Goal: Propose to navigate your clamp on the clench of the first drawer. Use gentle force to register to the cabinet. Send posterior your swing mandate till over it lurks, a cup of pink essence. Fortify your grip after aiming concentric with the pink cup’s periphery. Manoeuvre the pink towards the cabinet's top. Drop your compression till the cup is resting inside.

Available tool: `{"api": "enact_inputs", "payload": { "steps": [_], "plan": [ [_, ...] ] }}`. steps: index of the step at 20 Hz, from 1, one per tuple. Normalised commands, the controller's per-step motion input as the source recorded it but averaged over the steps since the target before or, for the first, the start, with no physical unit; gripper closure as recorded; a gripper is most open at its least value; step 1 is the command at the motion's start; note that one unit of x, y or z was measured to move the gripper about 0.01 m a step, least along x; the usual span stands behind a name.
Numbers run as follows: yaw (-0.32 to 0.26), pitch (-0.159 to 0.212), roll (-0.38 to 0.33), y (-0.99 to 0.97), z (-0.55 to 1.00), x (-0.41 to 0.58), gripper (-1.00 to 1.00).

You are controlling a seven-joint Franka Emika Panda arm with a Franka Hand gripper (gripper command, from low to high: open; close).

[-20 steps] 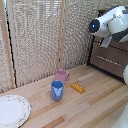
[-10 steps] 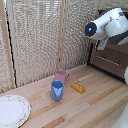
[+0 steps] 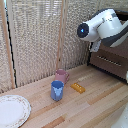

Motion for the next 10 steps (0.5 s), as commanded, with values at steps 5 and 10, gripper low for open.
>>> {"api": "enact_inputs", "payload": {
  "steps": [5,10],
  "plan": [
    [0.005,0.022,-0.002,0.04,-0.02,0.130,-1.00],
    [0.111,0.060,0.069,0.12,0.28,0.007,-1.00]
  ]
}}
